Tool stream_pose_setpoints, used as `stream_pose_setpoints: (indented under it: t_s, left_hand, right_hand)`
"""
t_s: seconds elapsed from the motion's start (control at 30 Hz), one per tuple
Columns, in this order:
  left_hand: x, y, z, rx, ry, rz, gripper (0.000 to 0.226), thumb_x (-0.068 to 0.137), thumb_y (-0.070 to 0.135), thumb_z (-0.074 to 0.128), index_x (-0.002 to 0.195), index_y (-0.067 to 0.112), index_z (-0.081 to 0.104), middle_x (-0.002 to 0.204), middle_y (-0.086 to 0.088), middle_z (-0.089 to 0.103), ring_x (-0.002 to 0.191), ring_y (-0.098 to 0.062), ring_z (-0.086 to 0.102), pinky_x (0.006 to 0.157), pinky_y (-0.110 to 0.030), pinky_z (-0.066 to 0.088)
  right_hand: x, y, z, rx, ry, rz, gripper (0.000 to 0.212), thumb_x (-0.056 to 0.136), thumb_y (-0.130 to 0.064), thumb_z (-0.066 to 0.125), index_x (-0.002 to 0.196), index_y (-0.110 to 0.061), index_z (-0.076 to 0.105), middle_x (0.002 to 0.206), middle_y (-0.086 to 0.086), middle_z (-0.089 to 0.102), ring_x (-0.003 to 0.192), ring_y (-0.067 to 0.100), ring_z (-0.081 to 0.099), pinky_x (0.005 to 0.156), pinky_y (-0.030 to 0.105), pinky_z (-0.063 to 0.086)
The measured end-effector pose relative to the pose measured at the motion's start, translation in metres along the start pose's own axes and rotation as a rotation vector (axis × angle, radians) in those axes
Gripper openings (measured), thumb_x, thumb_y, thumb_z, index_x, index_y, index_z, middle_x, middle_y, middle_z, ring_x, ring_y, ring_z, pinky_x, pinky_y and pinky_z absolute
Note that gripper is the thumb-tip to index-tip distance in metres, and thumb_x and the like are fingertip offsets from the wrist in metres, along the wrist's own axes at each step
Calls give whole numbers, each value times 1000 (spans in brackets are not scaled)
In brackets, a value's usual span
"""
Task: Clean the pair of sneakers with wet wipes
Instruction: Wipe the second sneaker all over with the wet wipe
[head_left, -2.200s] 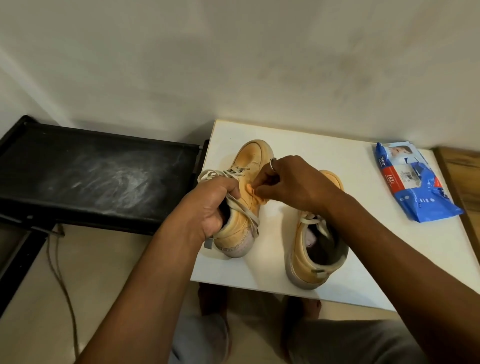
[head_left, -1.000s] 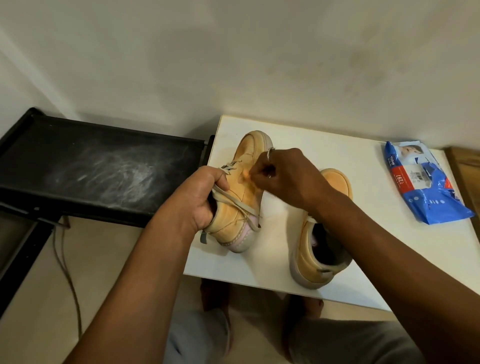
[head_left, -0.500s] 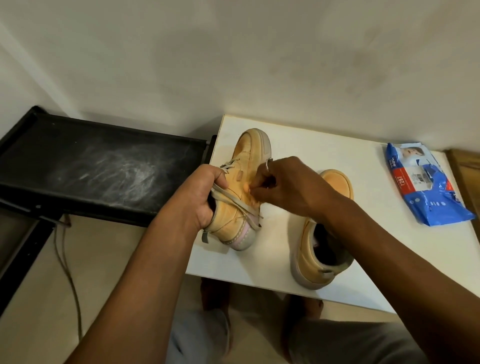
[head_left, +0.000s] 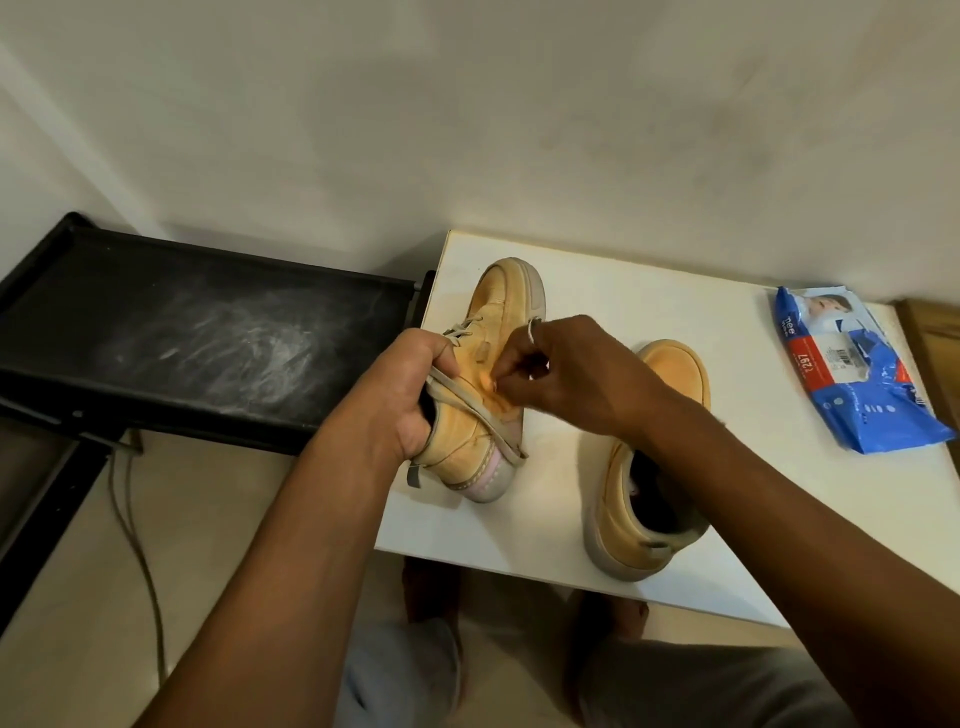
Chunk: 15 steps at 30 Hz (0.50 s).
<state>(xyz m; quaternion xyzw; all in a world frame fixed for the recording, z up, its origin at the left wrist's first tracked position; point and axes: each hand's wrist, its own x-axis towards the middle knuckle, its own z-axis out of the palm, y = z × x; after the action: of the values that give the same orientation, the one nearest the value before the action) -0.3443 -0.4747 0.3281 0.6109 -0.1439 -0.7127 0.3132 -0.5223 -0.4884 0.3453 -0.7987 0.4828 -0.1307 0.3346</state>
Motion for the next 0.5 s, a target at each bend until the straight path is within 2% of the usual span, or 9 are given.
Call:
stream_pose_setpoints:
  t_s: [0.07,0.1,0.13,0.2,0.27,0.3,0.37,0.43,0.5]
  left_hand:
    - [0,-1,1,19,-5,17,56,44,8,54,99,6,64,97,-17,62,93,-41,59,91,-57,46]
    - [0,-1,2,29,-7,21,55,45,9,54,99,6,64,96,-17,62,93,-40,59,91,-56,47]
    - [-1,-1,2,30,-13,24,52,47,9,53,98,6,64,94,-17,63,91,-40,59,91,-55,47]
    - [-2,-2,2,15,-33,31,40,53,6,50,90,7,64,87,-15,62,86,-37,59,92,-54,47]
    - [-3,-1,3,4,-65,33,26,59,4,47,80,8,62,80,-13,60,79,-34,59,92,-51,48]
    - [-4,-2,4,2,-71,37,23,62,3,46,78,8,61,78,-13,60,77,-33,59,91,-49,49]
    - [-4,-3,6,2,-72,54,22,66,3,45,79,9,61,79,-13,62,79,-33,60,90,-49,50]
    - [-5,-4,9,8,-69,70,22,69,3,47,83,10,62,82,-13,62,81,-34,60,89,-48,52]
    - [-6,-4,10,24,-59,78,22,71,4,48,87,10,62,84,-13,62,81,-33,60,85,-44,53]
  right_hand:
    - [7,4,-1,-93,191,40,14,89,-24,67,100,-22,76,90,-10,70,73,4,60,65,14,44]
    - [10,4,-1,-118,230,57,16,90,-26,66,102,-22,76,92,-9,70,75,6,60,66,15,45]
    - [11,4,-1,-119,220,55,17,90,-27,66,103,-23,76,93,-9,70,77,7,62,67,16,47]
    - [8,-2,2,-77,90,3,15,90,-27,67,102,-24,76,93,-11,71,77,4,64,66,14,49]
    - [5,-8,3,-55,-38,-40,14,89,-25,69,101,-25,76,89,-15,69,72,-3,62,62,10,47]
    - [6,-8,3,-54,-43,-39,14,88,-25,69,101,-25,76,86,-16,68,70,-3,61,61,9,45]
    - [11,-6,2,-102,64,5,14,89,-25,68,101,-23,76,84,-14,66,68,2,60,60,10,41]
    - [18,-4,3,-233,188,45,17,91,-27,63,102,-22,76,89,-8,71,70,7,60,63,16,46]
    - [21,-1,1,-277,233,50,18,91,-27,62,102,-22,76,92,-4,73,74,10,62,68,22,53]
